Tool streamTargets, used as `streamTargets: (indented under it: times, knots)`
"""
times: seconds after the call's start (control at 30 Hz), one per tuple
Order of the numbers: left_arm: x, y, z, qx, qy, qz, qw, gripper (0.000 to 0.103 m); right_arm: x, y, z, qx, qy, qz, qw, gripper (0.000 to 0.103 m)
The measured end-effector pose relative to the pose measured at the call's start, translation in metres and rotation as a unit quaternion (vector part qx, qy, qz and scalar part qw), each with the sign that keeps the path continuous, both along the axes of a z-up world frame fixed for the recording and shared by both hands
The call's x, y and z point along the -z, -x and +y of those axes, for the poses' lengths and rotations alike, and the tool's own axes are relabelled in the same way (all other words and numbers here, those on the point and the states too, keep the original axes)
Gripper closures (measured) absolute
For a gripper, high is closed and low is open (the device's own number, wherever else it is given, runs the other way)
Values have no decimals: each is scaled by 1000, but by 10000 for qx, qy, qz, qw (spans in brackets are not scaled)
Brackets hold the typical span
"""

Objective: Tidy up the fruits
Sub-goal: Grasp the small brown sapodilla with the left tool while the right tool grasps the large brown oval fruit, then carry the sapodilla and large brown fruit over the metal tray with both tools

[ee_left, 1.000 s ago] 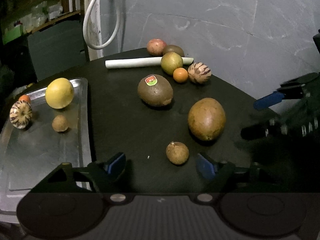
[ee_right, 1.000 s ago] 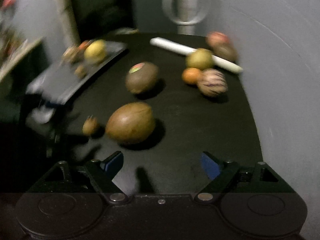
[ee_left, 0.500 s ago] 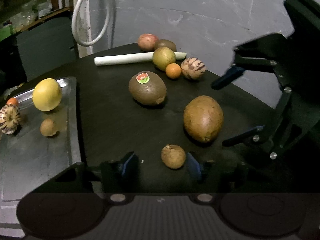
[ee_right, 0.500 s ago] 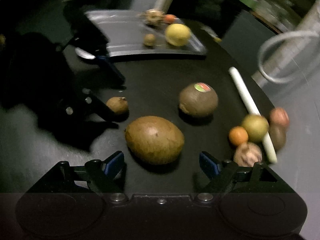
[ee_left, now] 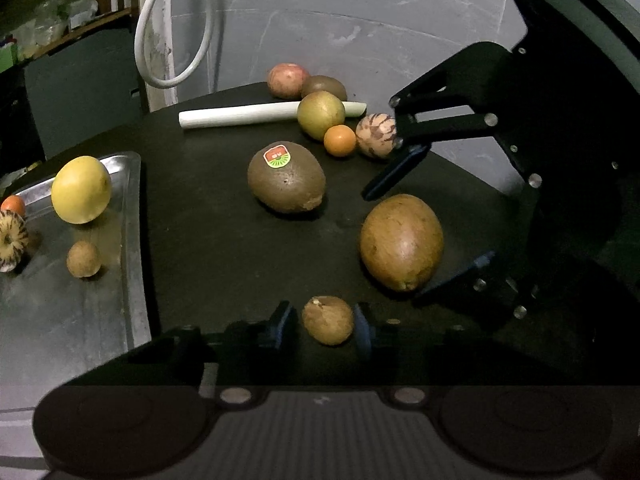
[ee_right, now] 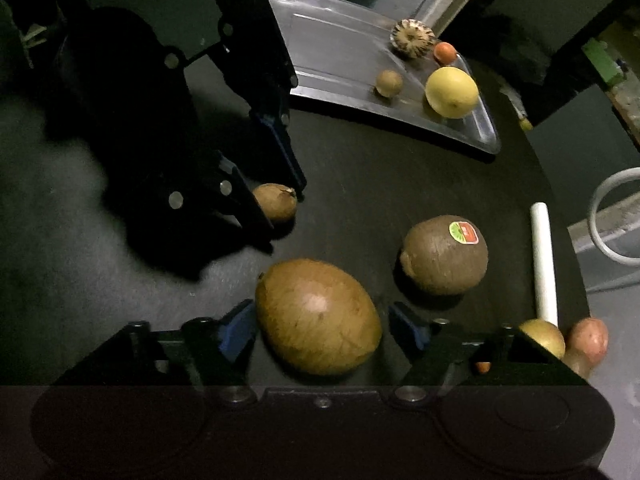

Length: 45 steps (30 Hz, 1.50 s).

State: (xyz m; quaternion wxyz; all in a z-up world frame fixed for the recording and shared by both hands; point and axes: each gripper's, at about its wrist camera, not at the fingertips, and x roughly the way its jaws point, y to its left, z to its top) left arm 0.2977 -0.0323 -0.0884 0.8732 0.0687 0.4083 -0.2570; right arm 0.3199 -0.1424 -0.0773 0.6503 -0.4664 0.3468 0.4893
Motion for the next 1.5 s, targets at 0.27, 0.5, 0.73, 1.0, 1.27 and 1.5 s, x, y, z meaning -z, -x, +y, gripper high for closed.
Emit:
streamTargets:
  times: [0.27,0.5,0.73,1.0,1.27,1.5]
  knots:
    - [-2,-1,0,-144,56,83,9998,73,-1,-2,-3,241,-154,134,9995,38]
    - [-11,-1,14,-724,399,197,9964,73,2,12,-14,1301,-712,-144,9888,39]
    - [-29,0,38,-1171,650,48,9910,73,-2,35,-10,2374,-1248,-552,9618,39]
    - [-43,-5,89,-1391,629,-155,9882,73,-21,31,30,3012,-1679,-700,9360,39]
    - [-43,-30,166,-1836,500,-198,9815,73,-36,17,100,3245,-2004,-586,9226,39]
    - [-32,-63,208,-1861,320,-162,9819,73,-28,1,157,3481,-2068,-441,9133,39]
